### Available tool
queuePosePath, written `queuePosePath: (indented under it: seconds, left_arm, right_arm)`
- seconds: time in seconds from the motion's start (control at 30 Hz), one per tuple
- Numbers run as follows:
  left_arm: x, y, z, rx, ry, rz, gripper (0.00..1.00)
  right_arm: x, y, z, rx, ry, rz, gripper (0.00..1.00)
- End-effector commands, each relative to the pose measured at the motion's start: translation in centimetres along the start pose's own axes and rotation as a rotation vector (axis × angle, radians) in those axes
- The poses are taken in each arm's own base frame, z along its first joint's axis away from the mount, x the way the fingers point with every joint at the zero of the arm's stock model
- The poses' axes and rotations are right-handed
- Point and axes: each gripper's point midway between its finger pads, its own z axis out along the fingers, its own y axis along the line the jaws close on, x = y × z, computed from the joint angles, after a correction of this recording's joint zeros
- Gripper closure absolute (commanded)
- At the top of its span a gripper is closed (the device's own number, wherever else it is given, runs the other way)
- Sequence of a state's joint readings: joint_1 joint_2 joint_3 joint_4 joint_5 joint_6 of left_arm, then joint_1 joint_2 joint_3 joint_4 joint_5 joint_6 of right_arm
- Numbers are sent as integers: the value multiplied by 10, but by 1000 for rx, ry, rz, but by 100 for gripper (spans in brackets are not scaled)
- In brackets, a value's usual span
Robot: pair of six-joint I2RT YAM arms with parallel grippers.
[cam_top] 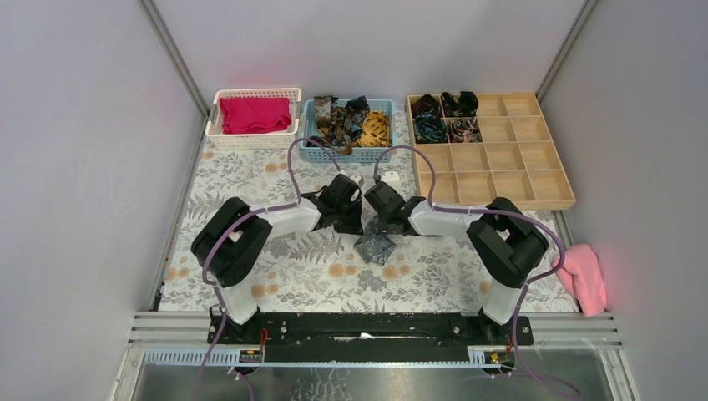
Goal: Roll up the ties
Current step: Roll the tie at the center of the board.
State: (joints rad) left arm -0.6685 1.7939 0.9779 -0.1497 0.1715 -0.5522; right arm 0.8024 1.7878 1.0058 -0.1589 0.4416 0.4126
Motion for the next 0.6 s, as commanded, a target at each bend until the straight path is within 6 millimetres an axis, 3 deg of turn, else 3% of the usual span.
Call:
queuePosePath:
  seconds: [0.0,0.17,0.37,0.57]
  left_arm:
    - [56,45,-7,-175,124,-65,100]
    - [70,44,-16,-150,126,-104,100]
    - [74,41,-27,-149,103,-123,100]
    - [76,47,-31,-172,86,-126,100]
  right_arm:
    - [11,39,0,-196,70,-6,100]
    - [14,69,-3,-312,86,-70,100]
    - [3,103,2,-376,101,-160,100]
    - [-30,103,14,-270,68,-205,100]
